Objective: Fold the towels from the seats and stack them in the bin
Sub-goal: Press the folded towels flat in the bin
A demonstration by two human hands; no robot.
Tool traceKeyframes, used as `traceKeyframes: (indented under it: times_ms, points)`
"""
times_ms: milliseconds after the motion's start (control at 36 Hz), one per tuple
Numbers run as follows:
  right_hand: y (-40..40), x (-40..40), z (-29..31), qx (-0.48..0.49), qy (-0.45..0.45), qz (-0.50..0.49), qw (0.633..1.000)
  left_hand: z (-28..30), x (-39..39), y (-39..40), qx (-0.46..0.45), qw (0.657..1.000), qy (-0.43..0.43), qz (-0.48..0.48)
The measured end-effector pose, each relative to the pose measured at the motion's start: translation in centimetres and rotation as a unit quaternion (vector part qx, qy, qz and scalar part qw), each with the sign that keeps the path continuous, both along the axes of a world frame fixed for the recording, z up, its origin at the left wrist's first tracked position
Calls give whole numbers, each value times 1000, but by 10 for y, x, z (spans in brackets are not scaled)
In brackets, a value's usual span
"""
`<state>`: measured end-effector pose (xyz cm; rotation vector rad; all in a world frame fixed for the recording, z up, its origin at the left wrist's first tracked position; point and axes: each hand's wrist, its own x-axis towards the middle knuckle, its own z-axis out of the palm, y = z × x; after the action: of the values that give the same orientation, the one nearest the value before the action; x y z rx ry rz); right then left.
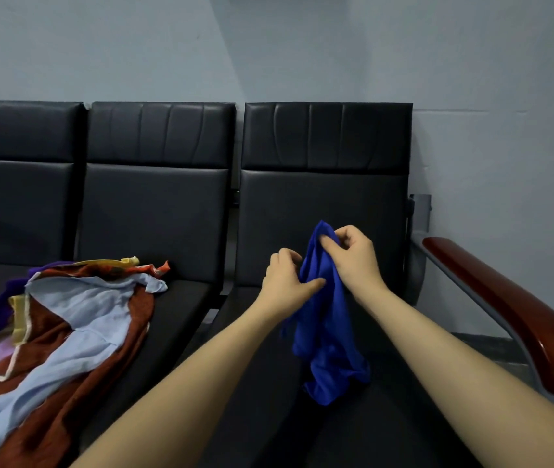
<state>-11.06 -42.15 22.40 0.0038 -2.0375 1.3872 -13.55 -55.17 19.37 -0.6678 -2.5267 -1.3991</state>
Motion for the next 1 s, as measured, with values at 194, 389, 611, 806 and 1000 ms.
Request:
traceKeyframes:
  times_ms: [194,389,611,806,1000]
  points:
    - [10,6,6,26,23,-32,999,5,5,9,-8,999,-11,-35]
    - [19,15,14,-28,20,-47,998,-5,0,4,-21,998,-58,-29]
    - [25,25,15,-33,2,-47,998,-8,3,9,23,996,-80,-20]
    - [29,34,17,-42,-28,3,999,-14,4,14,11,989,-90,-116]
    - [36,39,9,-63,-22,4,998,-29,20,37,36,990,-72,-120]
